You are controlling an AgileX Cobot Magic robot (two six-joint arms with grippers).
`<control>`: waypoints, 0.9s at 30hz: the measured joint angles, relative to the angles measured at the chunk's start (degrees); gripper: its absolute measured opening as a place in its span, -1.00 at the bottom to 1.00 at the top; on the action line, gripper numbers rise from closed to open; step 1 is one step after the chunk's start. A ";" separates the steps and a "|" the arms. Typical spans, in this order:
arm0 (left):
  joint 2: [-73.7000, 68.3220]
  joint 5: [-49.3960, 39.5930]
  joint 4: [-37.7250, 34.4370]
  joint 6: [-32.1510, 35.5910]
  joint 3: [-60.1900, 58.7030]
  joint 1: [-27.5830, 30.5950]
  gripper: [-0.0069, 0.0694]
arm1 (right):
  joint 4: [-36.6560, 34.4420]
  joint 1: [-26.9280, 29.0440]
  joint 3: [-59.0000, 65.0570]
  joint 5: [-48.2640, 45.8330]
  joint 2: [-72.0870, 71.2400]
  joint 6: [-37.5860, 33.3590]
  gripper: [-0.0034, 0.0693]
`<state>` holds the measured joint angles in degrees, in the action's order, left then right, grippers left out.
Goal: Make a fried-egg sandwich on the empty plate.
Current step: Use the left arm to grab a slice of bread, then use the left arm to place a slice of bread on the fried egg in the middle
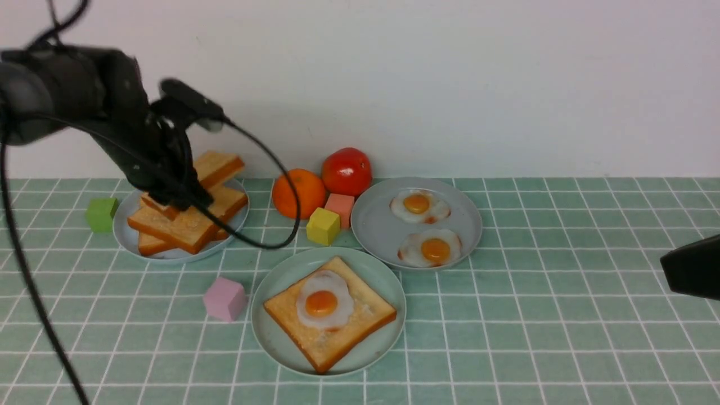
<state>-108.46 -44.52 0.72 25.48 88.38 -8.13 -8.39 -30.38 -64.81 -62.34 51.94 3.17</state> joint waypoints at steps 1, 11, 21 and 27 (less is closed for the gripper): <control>3.06 0.00 0.31 -3.33 -2.40 -2.13 -0.58 | 0.00 0.00 0.00 0.00 0.00 0.00 -0.82; 13.52 -2.07 16.05 -35.60 -19.21 -28.17 -0.58 | 0.00 0.00 0.00 -0.16 0.00 -0.22 -0.80; 7.88 2.19 25.32 -40.04 -19.61 -36.34 -0.58 | -0.79 0.00 0.00 -1.09 0.00 -0.22 -0.78; 4.24 3.38 26.80 -39.43 -19.61 -36.41 -0.58 | -1.31 0.00 0.00 -2.55 0.00 -0.22 -0.77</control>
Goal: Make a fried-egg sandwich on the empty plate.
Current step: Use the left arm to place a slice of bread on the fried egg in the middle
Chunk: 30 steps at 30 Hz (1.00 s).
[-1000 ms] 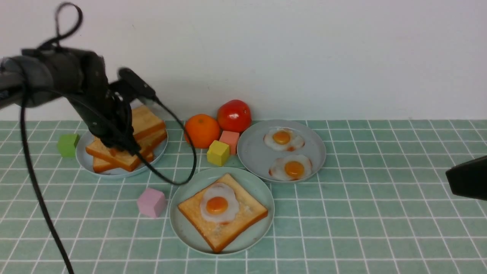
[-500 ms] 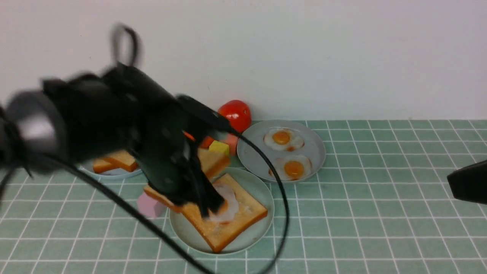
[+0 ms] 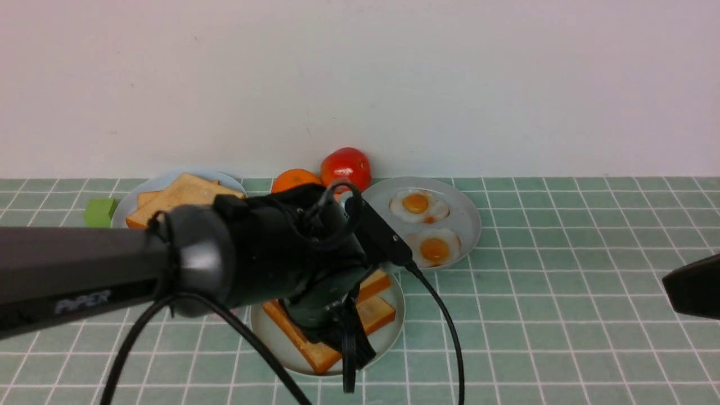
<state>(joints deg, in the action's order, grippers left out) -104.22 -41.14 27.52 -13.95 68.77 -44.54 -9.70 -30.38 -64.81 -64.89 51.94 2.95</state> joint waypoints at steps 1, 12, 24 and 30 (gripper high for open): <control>-0.33 0.14 -0.37 0.00 0.00 0.00 -0.58 | -0.13 0.00 0.00 -0.06 0.00 0.00 -0.77; -1.36 1.48 -4.07 0.04 0.00 0.00 -0.54 | -0.65 0.00 0.00 -0.44 0.00 0.00 -0.75; -0.50 2.47 -6.32 0.04 -0.07 0.00 0.23 | -0.88 0.00 0.00 -0.44 0.00 0.00 -0.73; 10.45 0.74 -10.96 0.04 -0.31 -1.80 0.13 | -0.40 0.00 0.00 -0.50 -0.99 0.00 -0.71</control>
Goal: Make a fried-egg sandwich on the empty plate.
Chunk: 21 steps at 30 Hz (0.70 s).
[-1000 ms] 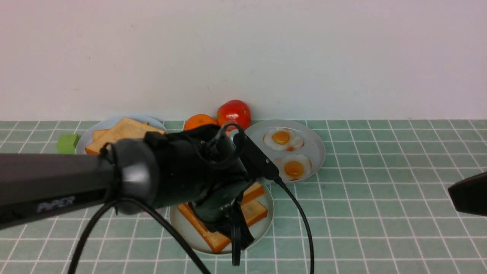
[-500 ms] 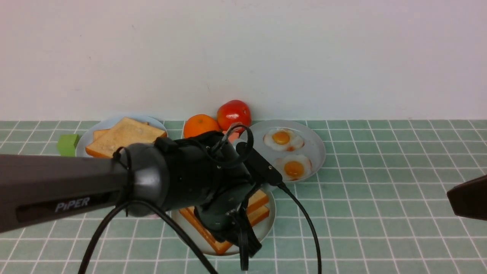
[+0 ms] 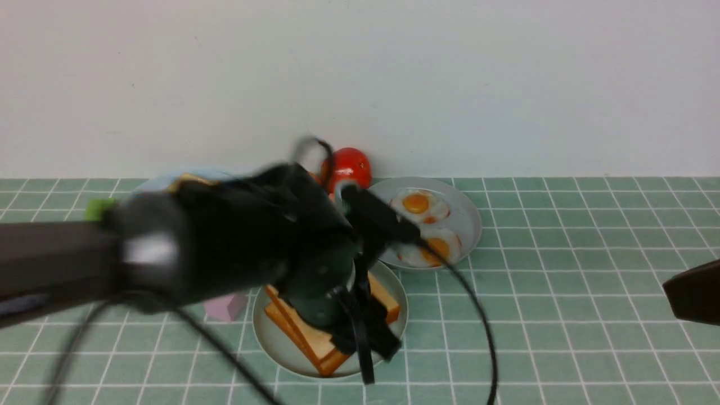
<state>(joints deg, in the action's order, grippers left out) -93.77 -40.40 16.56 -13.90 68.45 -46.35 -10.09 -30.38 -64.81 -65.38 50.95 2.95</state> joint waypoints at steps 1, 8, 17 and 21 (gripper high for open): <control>0.00 -0.01 -0.08 0.00 0.01 -0.16 0.11 | 0.01 0.00 0.00 0.00 -0.09 0.00 -0.71; 30.69 10.91 -1.36 -6.03 -11.10 -5.28 -0.86 | 2.22 0.00 0.06 -1.99 -7.02 0.05 -0.70; 69.62 31.21 -0.89 -14.19 -43.09 -5.34 -0.86 | 8.22 0.00 8.93 -1.93 -21.50 5.48 -0.76; 82.53 33.53 -0.31 -14.52 -51.99 -5.34 -0.86 | 10.73 0.00 17.89 2.83 -29.26 10.85 -0.94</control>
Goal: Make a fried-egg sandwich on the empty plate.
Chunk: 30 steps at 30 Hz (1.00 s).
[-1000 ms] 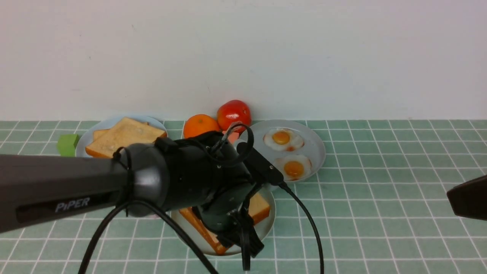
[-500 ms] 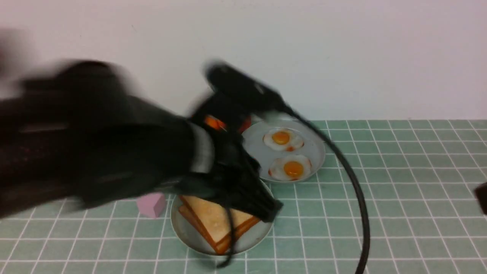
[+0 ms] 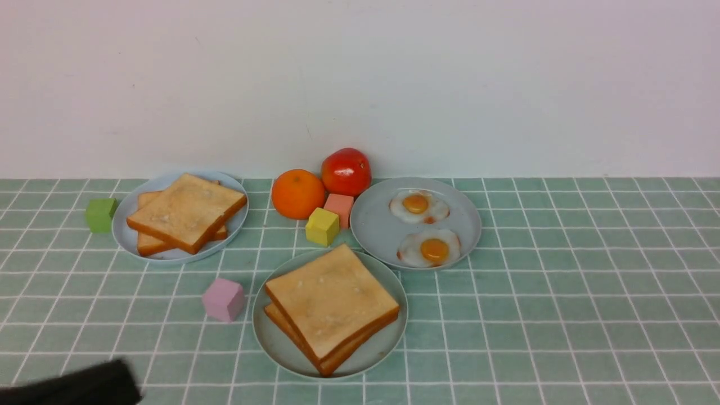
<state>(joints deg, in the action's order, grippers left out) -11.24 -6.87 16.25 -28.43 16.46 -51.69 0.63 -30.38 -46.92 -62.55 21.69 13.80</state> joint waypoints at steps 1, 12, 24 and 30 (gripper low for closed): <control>1.76 -0.55 0.39 0.00 -0.81 0.00 -0.86 | 0.27 0.00 1.78 1.97 -1.07 0.99 -0.94; 7.15 -9.31 2.14 0.00 -1.79 0.00 -0.86 | 0.84 0.00 17.70 26.44 -4.56 4.19 -0.93; 7.15 -10.90 2.14 0.00 -1.79 0.00 -0.86 | 2.34 0.00 29.83 32.04 -4.44 4.19 -0.91; 7.15 -11.32 2.19 0.00 -1.79 0.00 -0.86 | 5.71 8.37 34.19 35.16 -9.51 2.97 -0.94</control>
<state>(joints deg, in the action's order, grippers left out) -4.09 -18.19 18.44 -28.43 14.67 -51.69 6.34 -22.00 -12.73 -27.40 12.18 16.77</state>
